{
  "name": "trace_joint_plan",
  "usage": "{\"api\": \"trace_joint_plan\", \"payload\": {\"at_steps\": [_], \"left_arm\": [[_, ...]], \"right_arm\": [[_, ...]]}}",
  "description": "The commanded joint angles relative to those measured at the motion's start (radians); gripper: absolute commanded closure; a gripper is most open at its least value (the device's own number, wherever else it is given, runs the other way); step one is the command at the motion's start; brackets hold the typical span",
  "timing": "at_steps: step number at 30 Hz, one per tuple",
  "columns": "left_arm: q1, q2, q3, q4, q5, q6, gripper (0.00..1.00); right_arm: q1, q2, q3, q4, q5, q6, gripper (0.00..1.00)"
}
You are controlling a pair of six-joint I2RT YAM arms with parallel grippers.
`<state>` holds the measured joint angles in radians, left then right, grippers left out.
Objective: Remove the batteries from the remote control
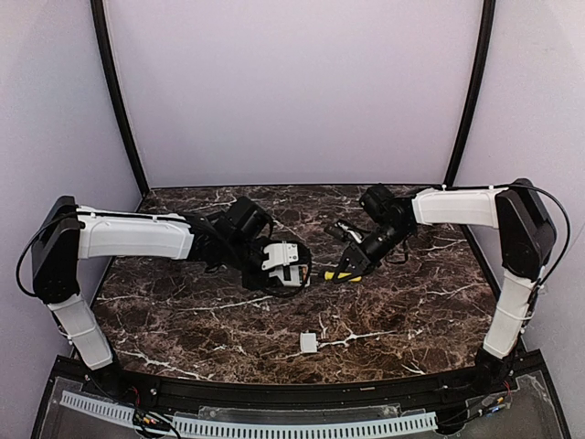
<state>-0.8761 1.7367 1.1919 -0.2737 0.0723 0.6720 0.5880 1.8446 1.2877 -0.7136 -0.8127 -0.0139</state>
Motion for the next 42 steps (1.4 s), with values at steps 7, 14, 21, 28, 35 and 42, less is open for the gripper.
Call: {"api": "trace_joint_plan", "payload": {"at_steps": [7,14,21,28,35,42], "left_arm": [[-0.017,-0.113,-0.086,0.267,0.131,0.0,1.0],[-0.015,-0.115,-0.097,0.304,0.147,0.0,1.0],[-0.002,-0.135,-0.126,0.349,0.184,-0.02,1.0],[0.01,-0.155,-0.158,0.389,0.209,-0.02,1.0],[0.014,-0.138,-0.16,0.401,0.21,-0.026,1.0],[0.023,-0.114,-0.157,0.401,0.201,-0.035,1.0]], "right_arm": [[-0.003,-0.065,-0.046,0.092,-0.215,-0.109,1.0],[-0.007,-0.058,-0.056,0.092,-0.212,-0.108,1.0],[-0.01,-0.067,-0.069,0.092,-0.229,-0.118,1.0],[-0.015,-0.074,-0.075,0.093,-0.291,-0.123,1.0],[-0.016,-0.069,-0.072,0.088,-0.252,-0.104,1.0],[-0.017,-0.051,-0.047,0.076,-0.215,-0.089,1.0]]}}
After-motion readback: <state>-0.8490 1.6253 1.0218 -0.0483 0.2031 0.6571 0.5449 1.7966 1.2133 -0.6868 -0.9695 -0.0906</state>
